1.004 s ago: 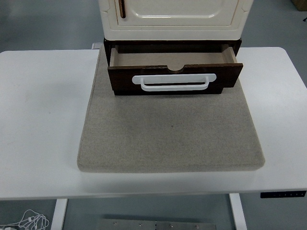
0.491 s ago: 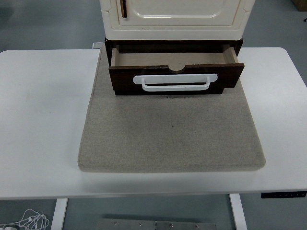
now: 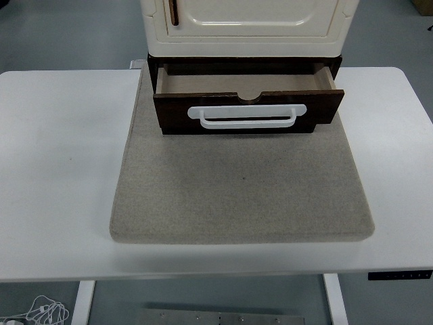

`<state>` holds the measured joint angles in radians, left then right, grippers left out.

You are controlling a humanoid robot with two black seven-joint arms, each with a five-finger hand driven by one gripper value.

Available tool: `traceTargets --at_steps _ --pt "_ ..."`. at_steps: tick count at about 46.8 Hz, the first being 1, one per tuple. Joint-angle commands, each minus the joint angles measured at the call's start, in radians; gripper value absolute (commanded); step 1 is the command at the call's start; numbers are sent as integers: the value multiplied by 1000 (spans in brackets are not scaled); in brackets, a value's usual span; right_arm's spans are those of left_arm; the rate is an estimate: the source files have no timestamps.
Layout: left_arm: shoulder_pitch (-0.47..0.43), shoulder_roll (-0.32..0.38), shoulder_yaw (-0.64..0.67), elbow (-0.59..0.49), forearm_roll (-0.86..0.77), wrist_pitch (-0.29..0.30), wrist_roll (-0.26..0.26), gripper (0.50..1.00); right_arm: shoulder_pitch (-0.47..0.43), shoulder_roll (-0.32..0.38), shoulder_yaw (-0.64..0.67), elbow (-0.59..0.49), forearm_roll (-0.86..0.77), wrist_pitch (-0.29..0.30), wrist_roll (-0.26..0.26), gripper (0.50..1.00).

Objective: Open the drawer under the combination cabinet

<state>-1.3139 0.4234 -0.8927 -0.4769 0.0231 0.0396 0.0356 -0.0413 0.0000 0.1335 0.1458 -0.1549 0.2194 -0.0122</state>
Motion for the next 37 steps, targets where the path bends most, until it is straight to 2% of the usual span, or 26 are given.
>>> traceTargets --at_steps 1,8,20,32,37 --pt "57 -2 3 0 -46 -43 -28 1000 0 0 0 0 0 0 0 926" --pt "131 -9 0 0 -58 -102 -37 1000 0 0 0 0 0 0 0 926" --pt "203 -18 3 0 -157 -139 -37 1000 0 0 0 0 0 0 0 926" --pt "240 -89 5 14 -147 -164 -37 1000 0 0 0 0 0 0 0 926" --pt "240 -120 5 53 -147 -172 -39 1000 0 0 0 0 0 0 0 926"
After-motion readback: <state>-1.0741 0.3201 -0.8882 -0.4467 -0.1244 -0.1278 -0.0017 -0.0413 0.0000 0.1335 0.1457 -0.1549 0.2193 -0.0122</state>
